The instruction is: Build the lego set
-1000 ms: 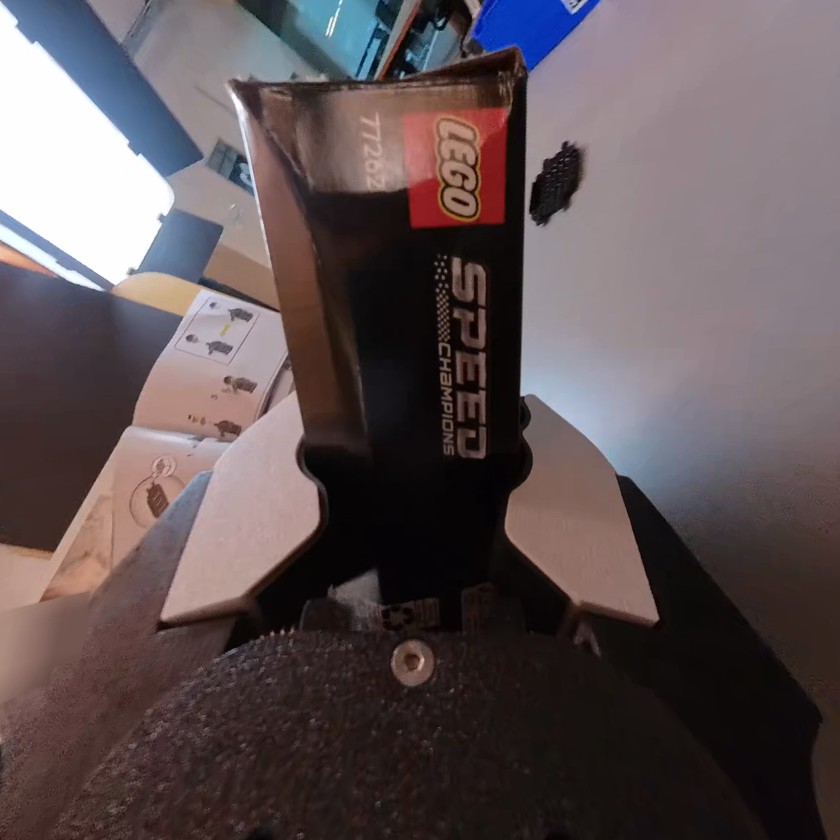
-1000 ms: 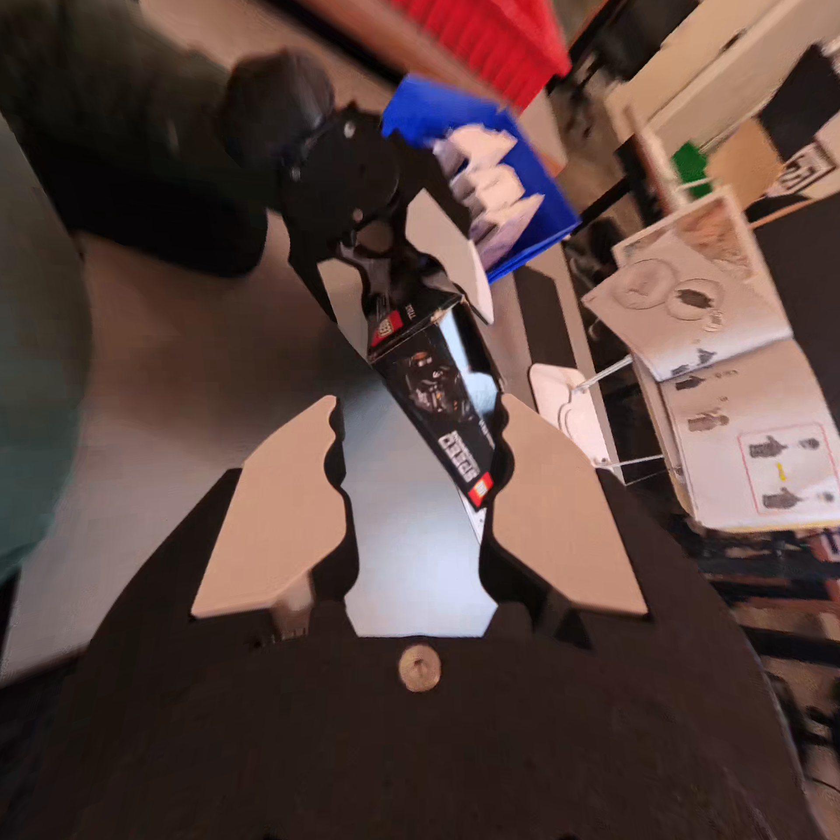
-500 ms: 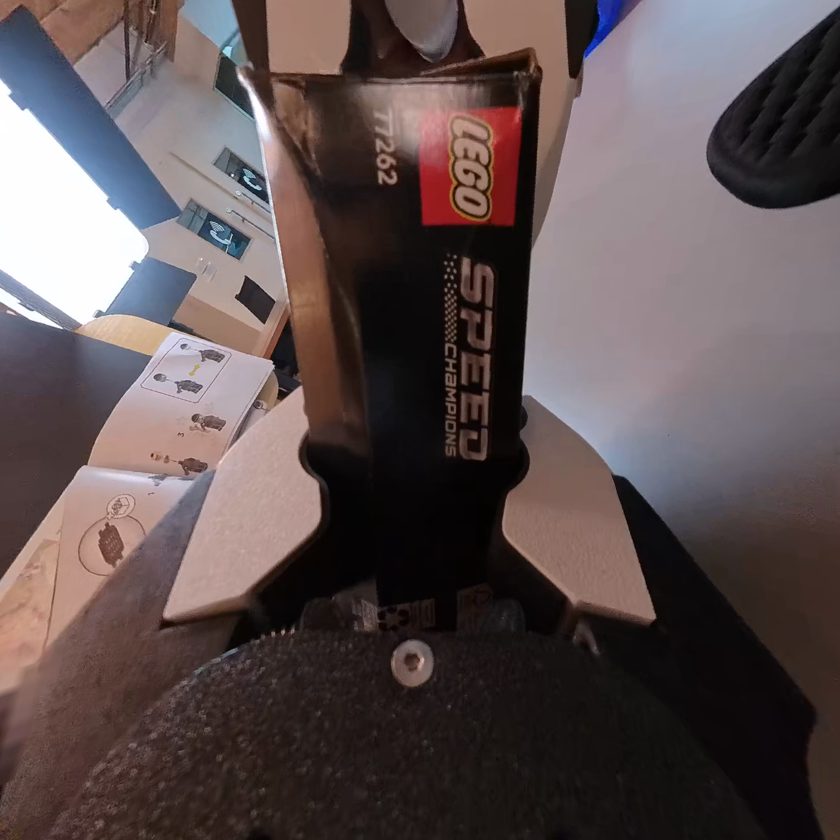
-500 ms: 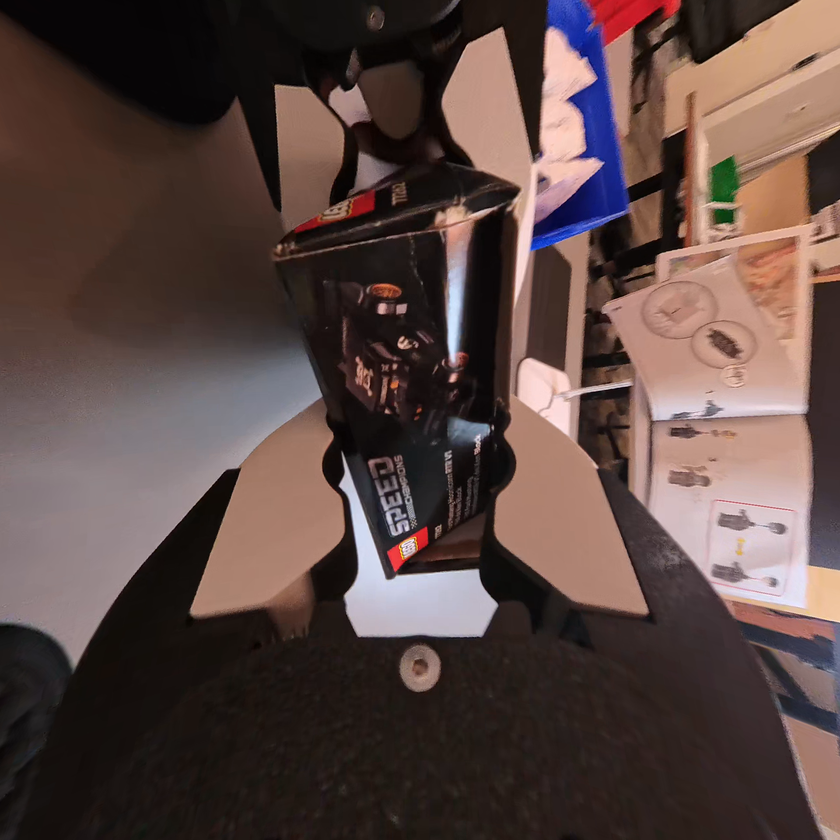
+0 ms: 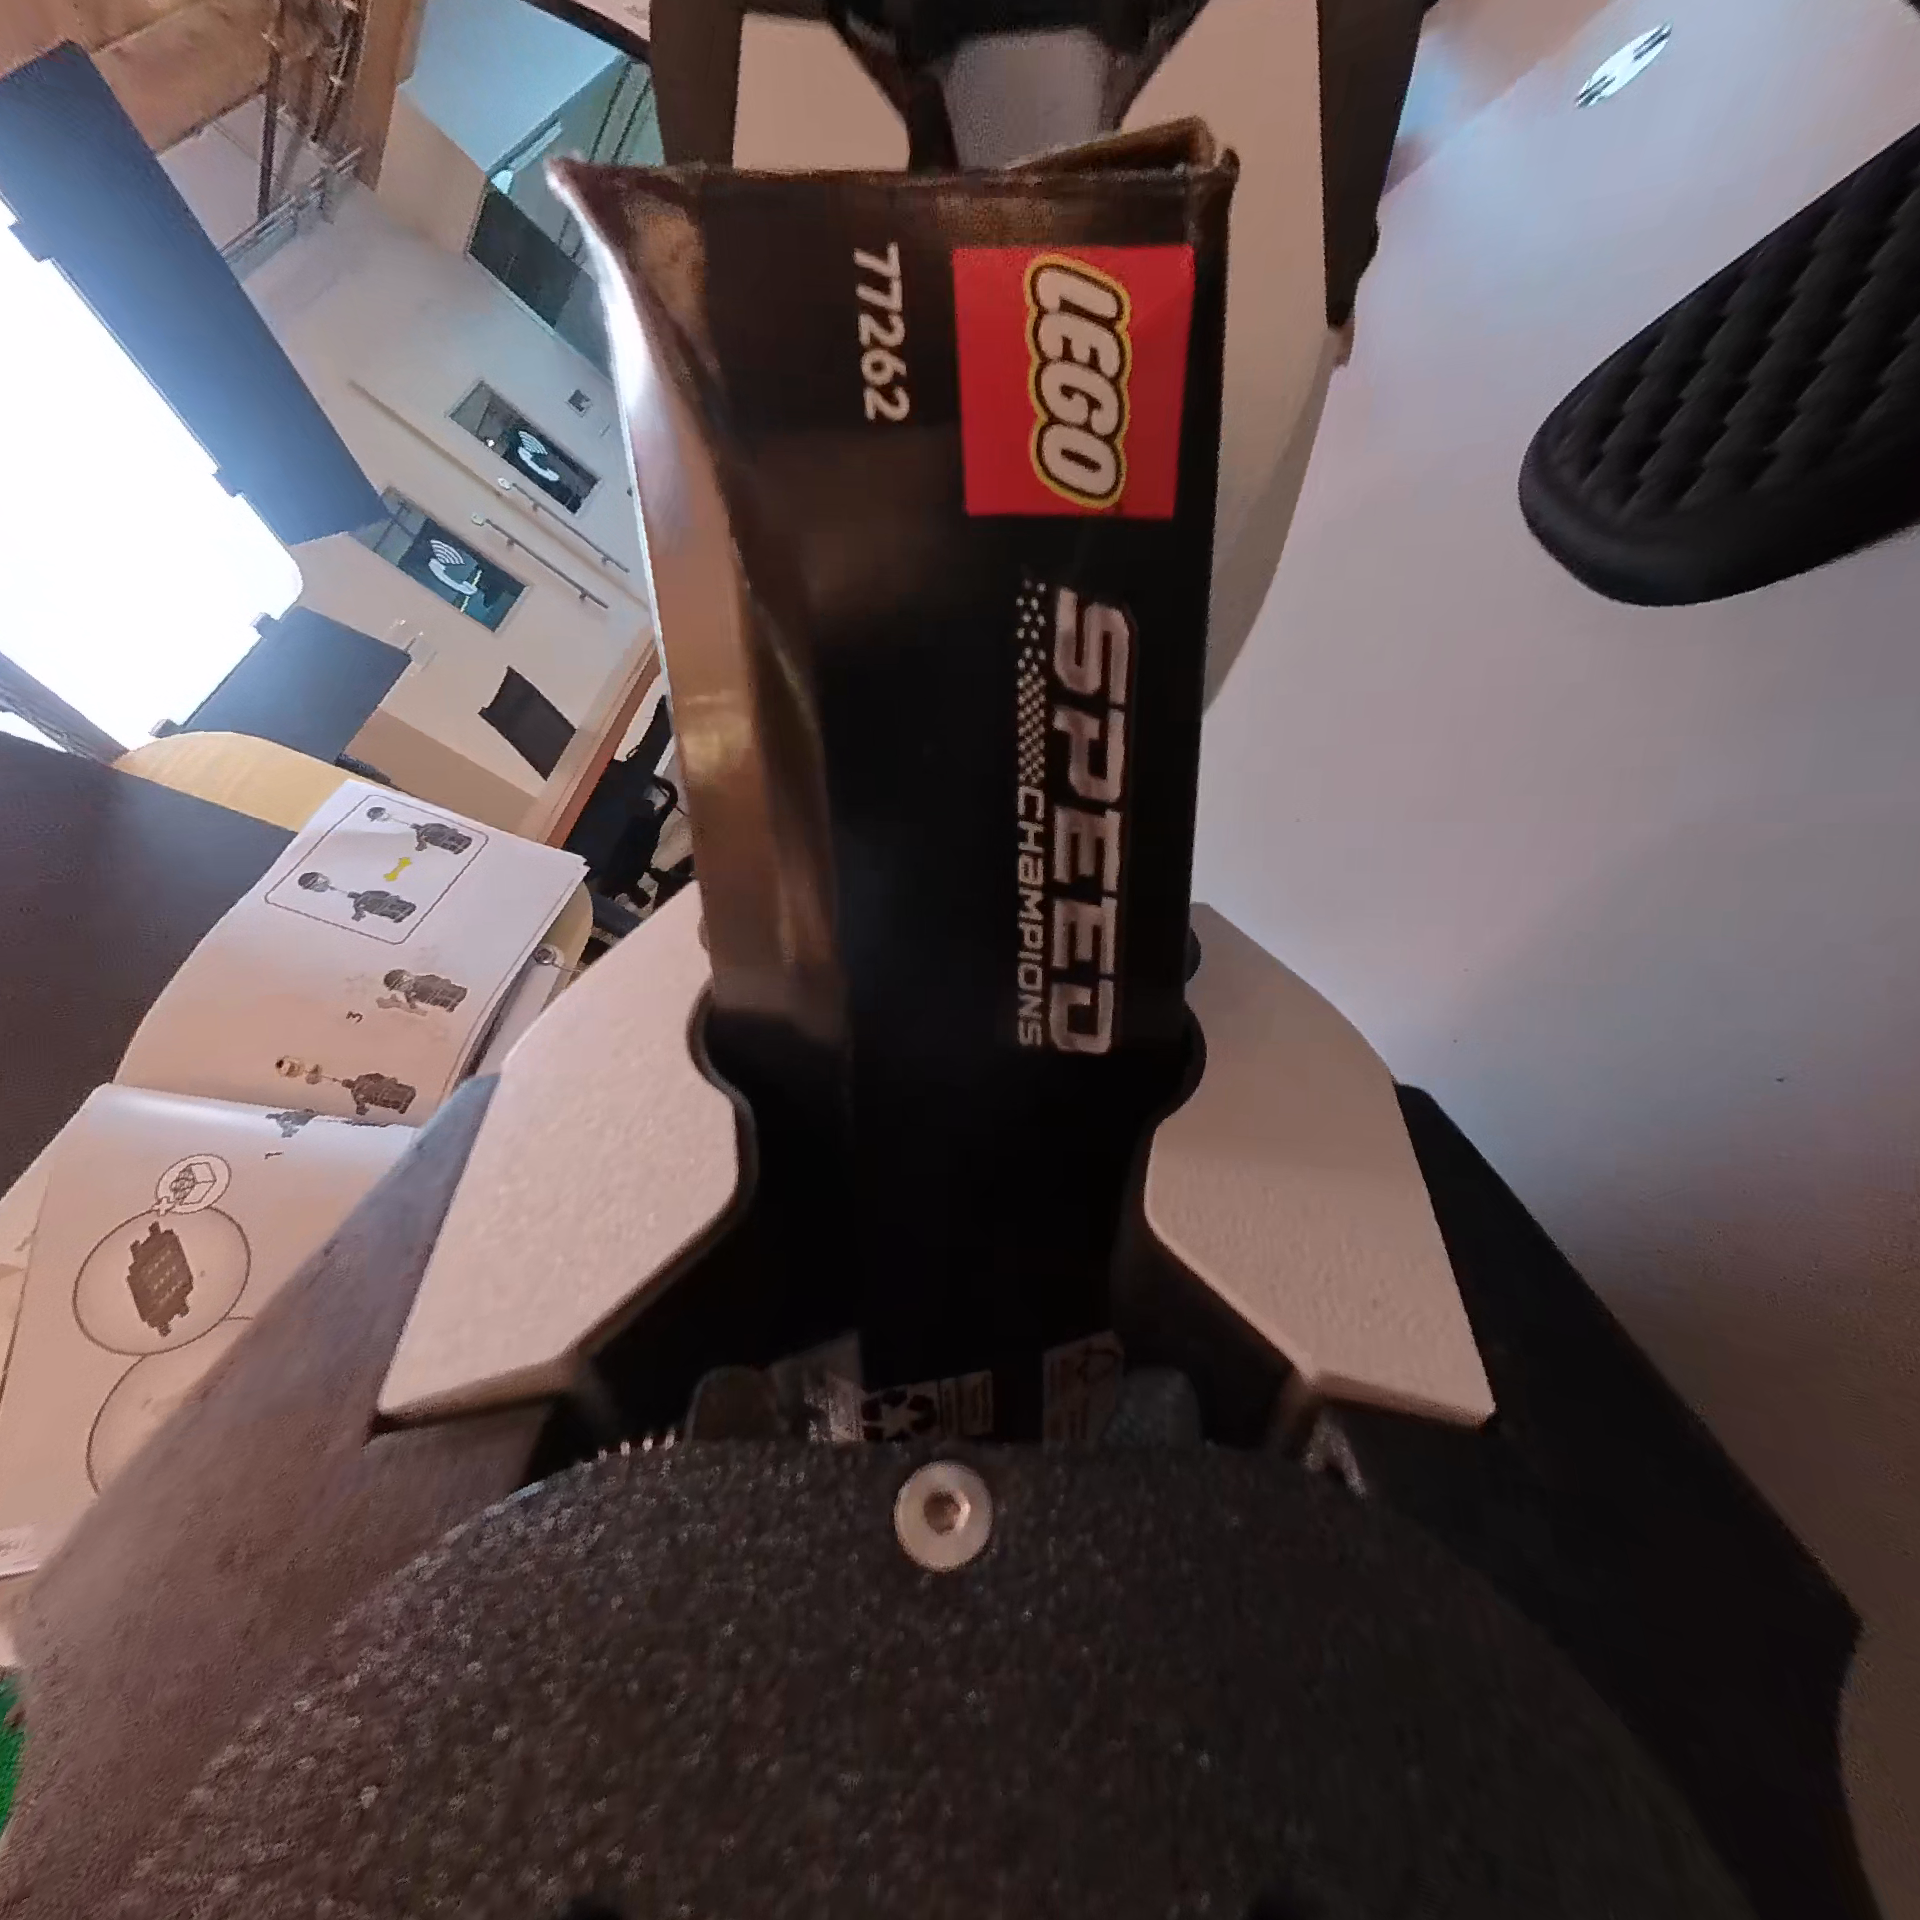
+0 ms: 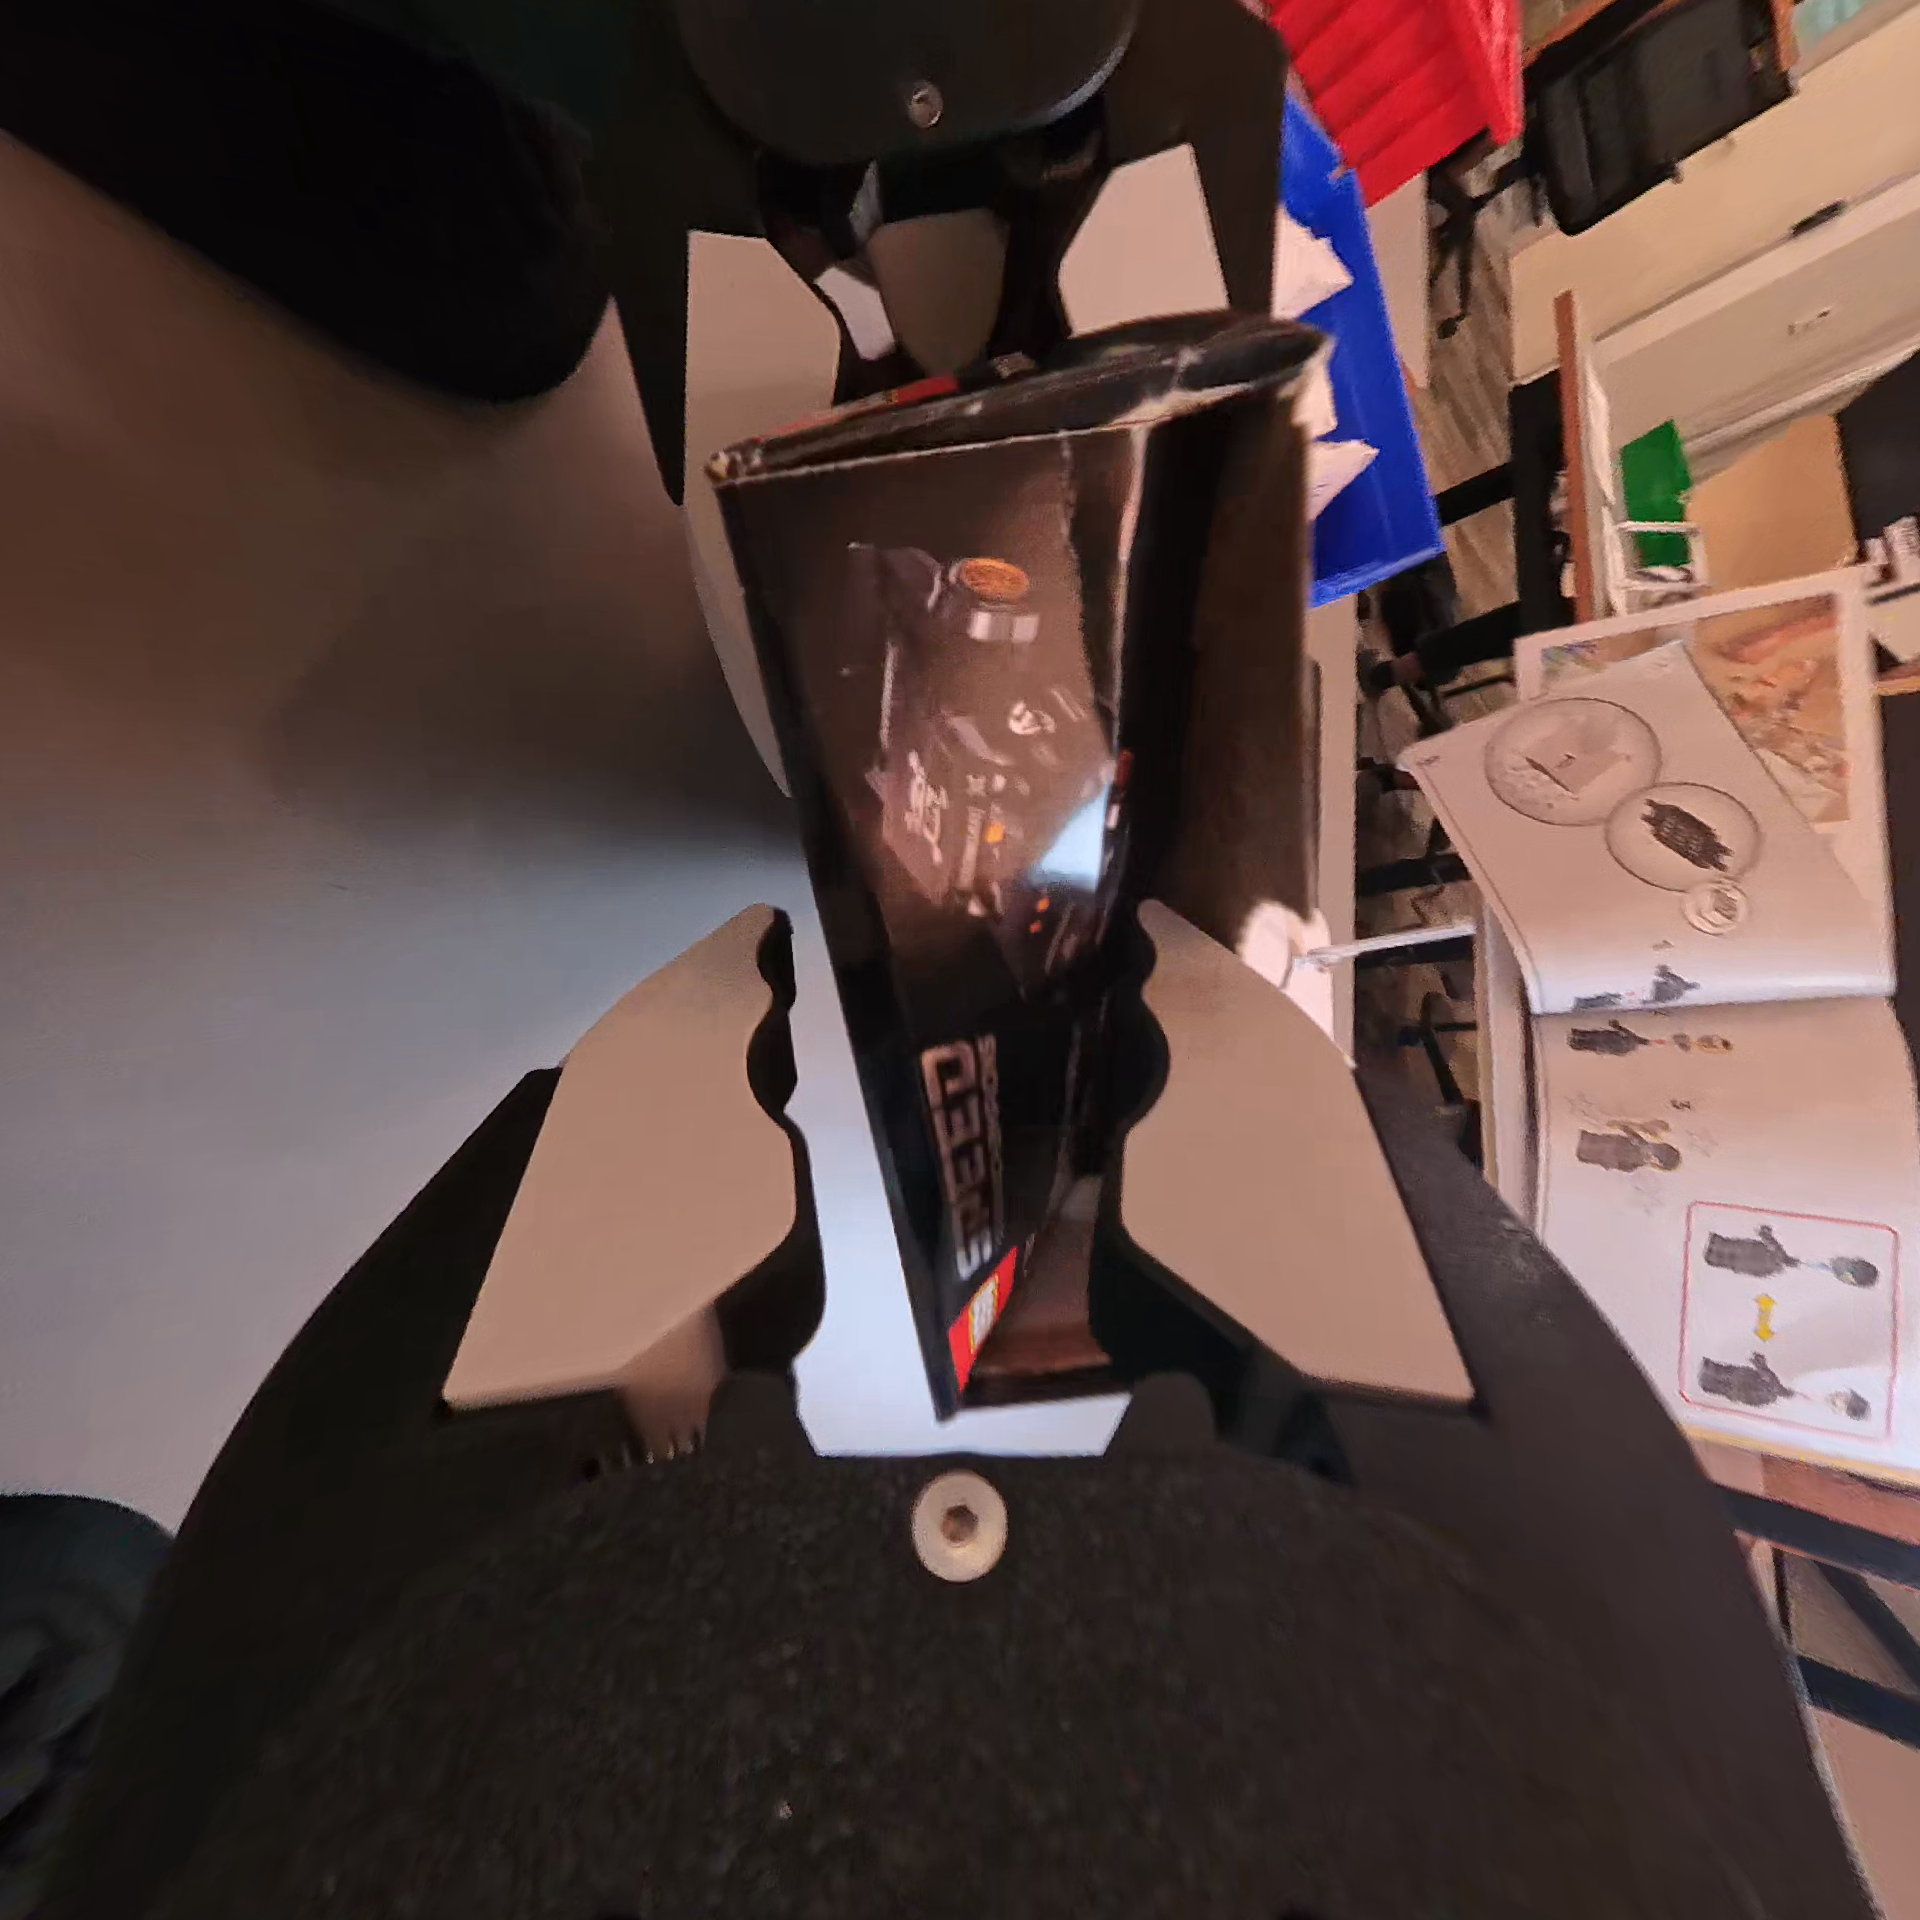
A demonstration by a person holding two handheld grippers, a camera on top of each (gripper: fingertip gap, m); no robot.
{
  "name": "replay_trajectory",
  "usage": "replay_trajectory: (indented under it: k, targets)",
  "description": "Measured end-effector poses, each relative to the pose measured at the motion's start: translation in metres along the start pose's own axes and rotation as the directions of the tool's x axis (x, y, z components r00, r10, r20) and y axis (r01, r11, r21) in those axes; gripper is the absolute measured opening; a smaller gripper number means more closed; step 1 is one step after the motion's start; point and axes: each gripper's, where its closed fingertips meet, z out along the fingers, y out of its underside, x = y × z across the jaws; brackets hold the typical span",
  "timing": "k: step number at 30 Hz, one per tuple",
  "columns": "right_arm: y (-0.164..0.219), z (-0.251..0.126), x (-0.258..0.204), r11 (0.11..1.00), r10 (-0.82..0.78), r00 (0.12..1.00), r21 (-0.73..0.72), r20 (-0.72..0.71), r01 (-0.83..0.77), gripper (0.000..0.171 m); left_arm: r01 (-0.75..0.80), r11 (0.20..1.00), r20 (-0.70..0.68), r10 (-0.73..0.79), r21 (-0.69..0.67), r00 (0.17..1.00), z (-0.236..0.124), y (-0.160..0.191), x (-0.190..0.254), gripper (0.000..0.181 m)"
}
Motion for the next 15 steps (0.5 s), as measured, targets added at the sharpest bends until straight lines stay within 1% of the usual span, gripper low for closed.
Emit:
replay_trajectory:
  k: [3,5,6,8,11,15]
  targets:
    - [-0.004,0.004,-0.004,1.000,0.020,0.997,-0.012,0.077,-0.020,0.061,-0.001,1.000,-0.008,0.001,0.014,1.000,-0.003,0.001,0.000,0.079]
    - [-0.004,0.003,-0.003,0.999,0.042,0.993,-0.035,0.109,-0.039,0.052,-0.024,1.000,-0.011,0.024,0.009,1.000,-0.003,0.002,0.002,0.076]
    - [-0.003,0.003,-0.006,0.998,0.051,0.989,-0.039,0.136,-0.046,0.053,-0.038,0.999,-0.011,0.038,0.004,0.999,-0.002,0.003,0.002,0.076]
    - [-0.001,0.000,-0.008,0.998,0.065,0.982,-0.013,0.178,-0.063,0.054,-0.042,0.999,-0.008,0.042,-0.011,0.999,0.000,0.004,0.002,0.076]
    - [-0.006,-0.013,-0.010,0.987,0.124,0.957,0.067,0.262,-0.147,0.057,-0.063,0.997,-0.007,0.063,-0.041,0.998,0.002,0.007,0.005,0.076]
    - [-0.007,-0.025,-0.014,0.971,0.170,0.921,0.101,0.350,-0.217,0.059,-0.081,0.995,-0.020,0.080,-0.054,0.997,0.005,0.008,0.008,0.075]
